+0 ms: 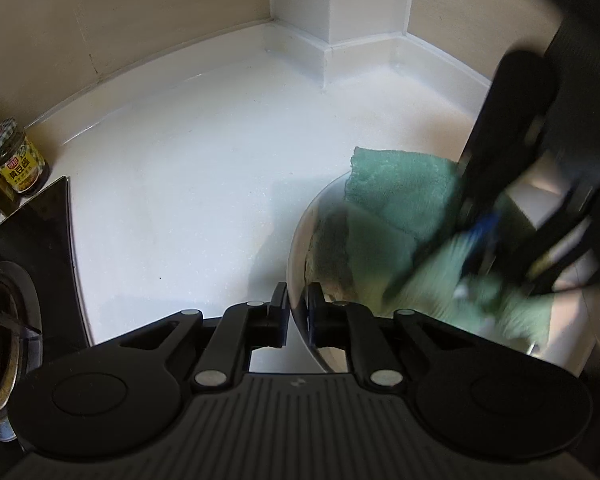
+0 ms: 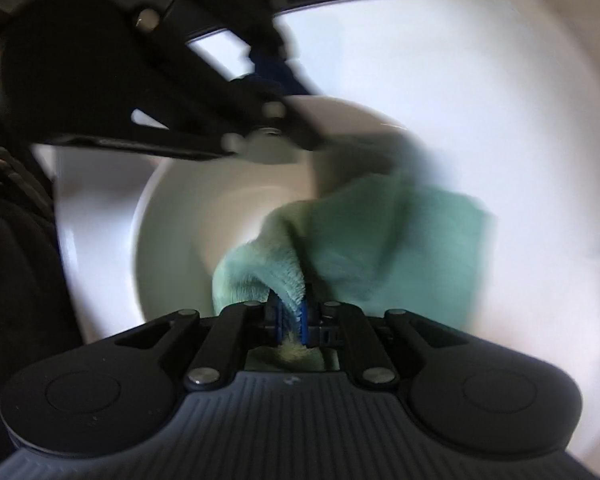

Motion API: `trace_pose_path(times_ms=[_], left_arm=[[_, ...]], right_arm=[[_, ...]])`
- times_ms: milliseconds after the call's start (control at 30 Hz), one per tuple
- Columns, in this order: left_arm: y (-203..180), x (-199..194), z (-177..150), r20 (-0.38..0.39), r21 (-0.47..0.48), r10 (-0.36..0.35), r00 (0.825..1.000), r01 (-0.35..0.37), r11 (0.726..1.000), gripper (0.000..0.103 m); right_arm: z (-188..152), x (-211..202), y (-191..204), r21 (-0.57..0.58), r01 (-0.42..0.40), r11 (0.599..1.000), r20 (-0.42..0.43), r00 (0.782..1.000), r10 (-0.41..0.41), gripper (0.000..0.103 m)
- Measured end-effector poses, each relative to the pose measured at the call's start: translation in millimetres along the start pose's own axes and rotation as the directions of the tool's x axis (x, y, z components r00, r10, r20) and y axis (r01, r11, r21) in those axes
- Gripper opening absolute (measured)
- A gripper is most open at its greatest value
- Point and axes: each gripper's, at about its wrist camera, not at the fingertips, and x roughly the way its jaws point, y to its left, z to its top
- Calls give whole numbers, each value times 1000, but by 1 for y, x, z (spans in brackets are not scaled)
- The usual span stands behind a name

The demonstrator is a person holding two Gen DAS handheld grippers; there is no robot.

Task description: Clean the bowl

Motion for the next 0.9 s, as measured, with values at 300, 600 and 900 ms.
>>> trace_pose_path(times_ms=[300,600,900], left_arm=[[2,4,9,-22,43,5,1000,-4,999,14],[1,12,19,-39,72,2,999,0,997,14],[-17,5,7,-58,64,31,998,-27,998,11]], right_arm=[[-82,-96,-51,533,109,839,334,884,-327,6],[-142,14,-46,686,-51,725,277,941,-196,7],[-128,21,0,469,-171,866,360,933,-11,7]])
